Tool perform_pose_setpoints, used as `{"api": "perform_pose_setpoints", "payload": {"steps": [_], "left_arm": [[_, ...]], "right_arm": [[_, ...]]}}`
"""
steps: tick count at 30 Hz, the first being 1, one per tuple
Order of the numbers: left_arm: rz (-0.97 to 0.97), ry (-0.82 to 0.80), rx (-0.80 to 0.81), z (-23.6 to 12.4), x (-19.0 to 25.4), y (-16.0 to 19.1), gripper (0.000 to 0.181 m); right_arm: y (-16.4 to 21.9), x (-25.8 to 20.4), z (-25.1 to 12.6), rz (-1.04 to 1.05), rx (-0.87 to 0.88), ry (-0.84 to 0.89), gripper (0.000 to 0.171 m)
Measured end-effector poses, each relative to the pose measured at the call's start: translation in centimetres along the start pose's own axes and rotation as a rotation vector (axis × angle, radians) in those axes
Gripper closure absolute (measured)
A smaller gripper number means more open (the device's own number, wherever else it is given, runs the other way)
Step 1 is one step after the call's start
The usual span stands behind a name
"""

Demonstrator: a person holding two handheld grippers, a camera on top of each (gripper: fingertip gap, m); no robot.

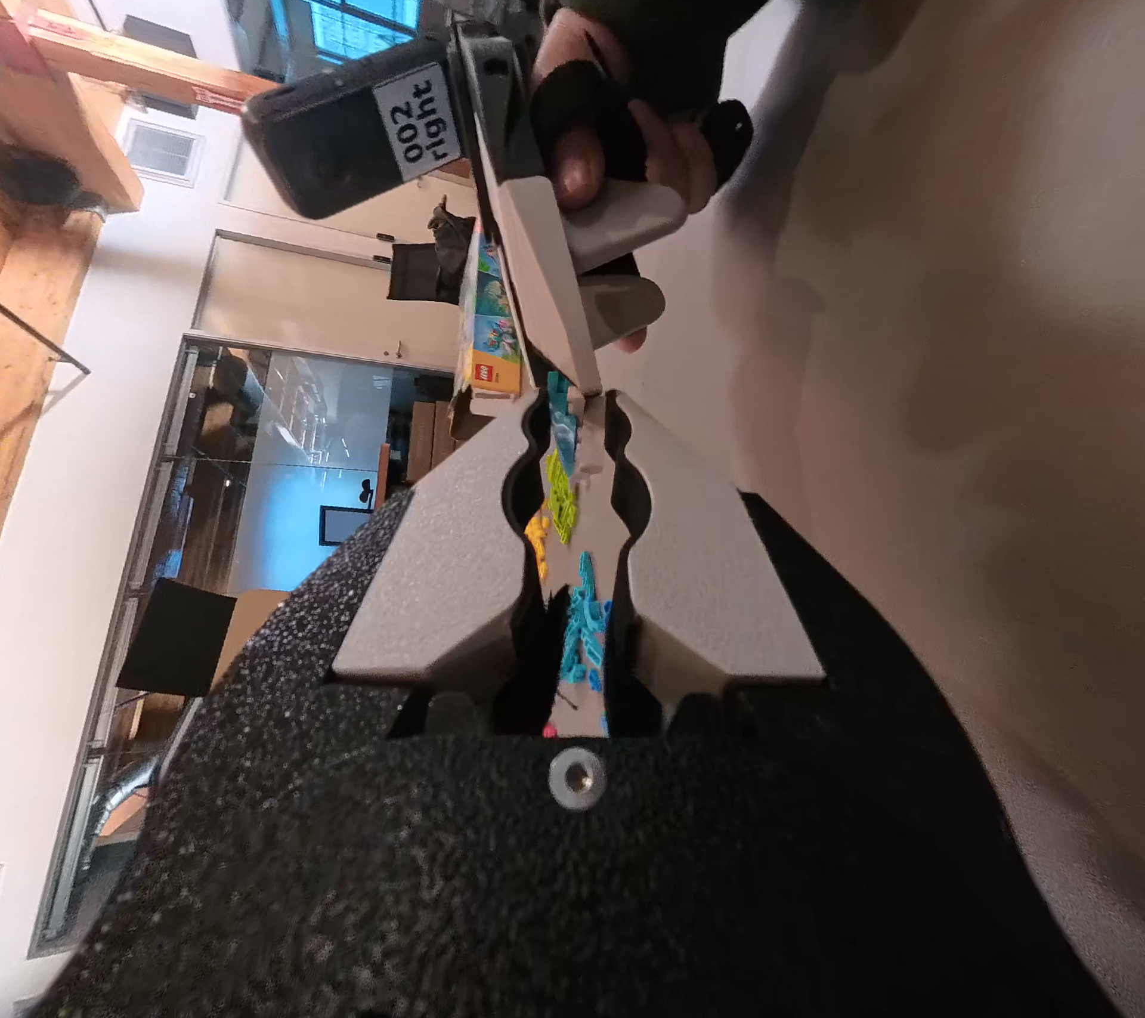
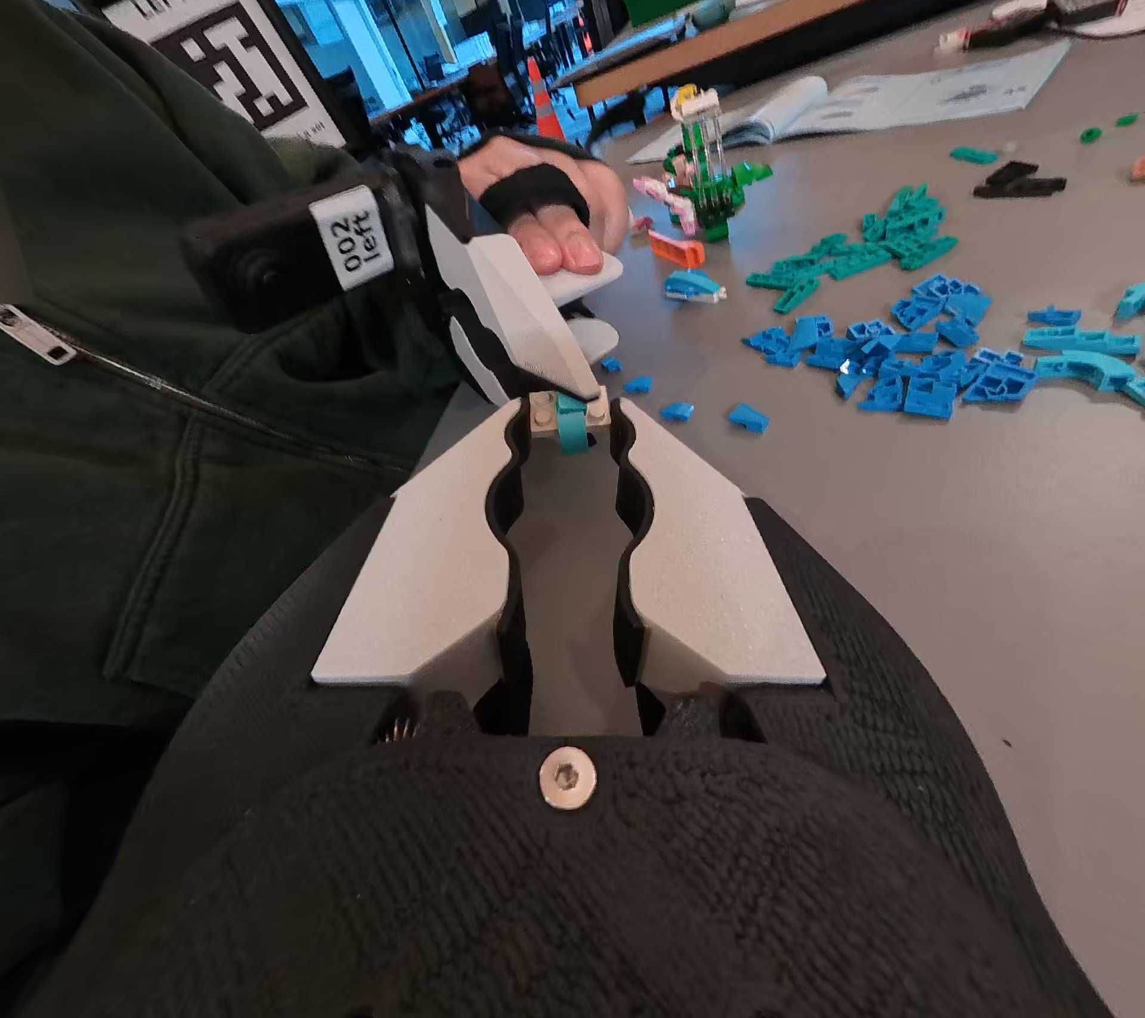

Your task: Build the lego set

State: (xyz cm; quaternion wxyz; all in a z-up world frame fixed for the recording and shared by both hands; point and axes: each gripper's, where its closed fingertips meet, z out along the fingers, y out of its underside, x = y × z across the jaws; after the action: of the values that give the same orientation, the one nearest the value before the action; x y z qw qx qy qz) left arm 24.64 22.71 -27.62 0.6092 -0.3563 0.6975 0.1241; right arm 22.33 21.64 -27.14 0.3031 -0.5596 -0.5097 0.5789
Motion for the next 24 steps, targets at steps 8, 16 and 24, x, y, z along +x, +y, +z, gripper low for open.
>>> {"api": "perform_pose_setpoints", "payload": {"steps": [8, 16, 24], "left_arm": [[0.136, 0.016, -0.07, 0.2, 0.5, 0.5, 0.168], [-0.367, 0.053, -0.04, 0.2, -1.0, 1.9, 0.167], [-0.615, 0.172, 0.006, -0.3, -0.7, 2.2, 0.167]], "right_arm": [[0.5, 0.6, 0.3, 0.017, -0.025, 0.019, 0.147], [-0.9, 1.2, -0.5, -0.307, 0.006, 0.204, 0.14], [-1.7, 0.4, -0.1, -0.828, -0.044, 0.419, 0.15]]}}
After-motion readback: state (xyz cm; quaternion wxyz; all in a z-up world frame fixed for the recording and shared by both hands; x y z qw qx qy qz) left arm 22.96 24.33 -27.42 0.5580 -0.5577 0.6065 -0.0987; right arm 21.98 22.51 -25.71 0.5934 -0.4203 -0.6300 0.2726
